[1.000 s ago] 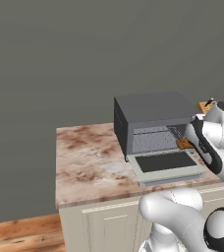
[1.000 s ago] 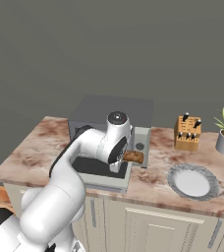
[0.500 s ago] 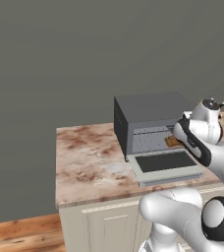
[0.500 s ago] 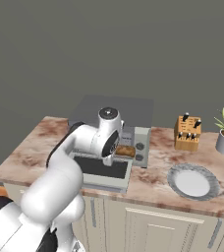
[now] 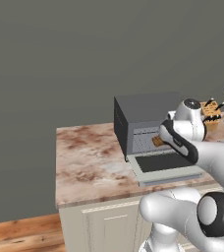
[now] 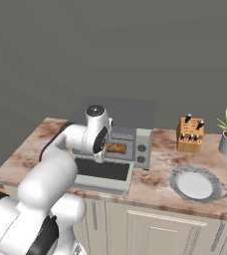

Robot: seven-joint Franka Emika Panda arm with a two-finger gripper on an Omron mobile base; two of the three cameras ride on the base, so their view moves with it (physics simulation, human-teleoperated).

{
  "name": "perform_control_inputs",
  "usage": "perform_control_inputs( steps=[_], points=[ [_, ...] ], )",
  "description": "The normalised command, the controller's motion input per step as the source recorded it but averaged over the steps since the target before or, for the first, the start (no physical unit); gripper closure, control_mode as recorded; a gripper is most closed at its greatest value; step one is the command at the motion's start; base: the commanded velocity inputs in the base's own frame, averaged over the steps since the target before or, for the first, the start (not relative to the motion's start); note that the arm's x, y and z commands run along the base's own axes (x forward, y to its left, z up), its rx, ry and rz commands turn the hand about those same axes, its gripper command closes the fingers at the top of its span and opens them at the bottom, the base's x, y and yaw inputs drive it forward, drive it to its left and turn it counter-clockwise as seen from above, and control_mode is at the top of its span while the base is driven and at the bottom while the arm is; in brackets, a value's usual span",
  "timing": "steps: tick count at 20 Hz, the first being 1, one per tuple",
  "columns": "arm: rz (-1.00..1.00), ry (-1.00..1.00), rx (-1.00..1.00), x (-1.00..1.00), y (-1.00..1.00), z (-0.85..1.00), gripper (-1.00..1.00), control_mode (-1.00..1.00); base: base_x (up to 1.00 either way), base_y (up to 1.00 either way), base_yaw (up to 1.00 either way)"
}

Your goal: Pull the toaster oven rack outwards. Pick up the baguette from the plate and place it on the toaster oven rack. Close the toaster oven door fully and set the temperature to the lowest setting.

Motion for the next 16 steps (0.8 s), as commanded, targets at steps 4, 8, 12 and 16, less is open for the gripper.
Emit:
perform_control_inputs(
  steps=[4,8,12,16],
  points=[
    [0.04,0.01,-0.05,0.19,0.28,-0.16,1.0,-1.0,0.0,0.0,0.0],
    [0.02,0.02,-0.01,0.05,0.04,-0.13,1.0,-1.0,0.0,0.0,0.0],
    [0.0,0.03,0.0,0.17,0.0,-0.1,1.0,-1.0,0.0,0.0,0.0],
    [0.0,0.03,0.0,0.24,0.0,-0.18,1.0,-1.0,0.0,0.0,0.0]
  ],
)
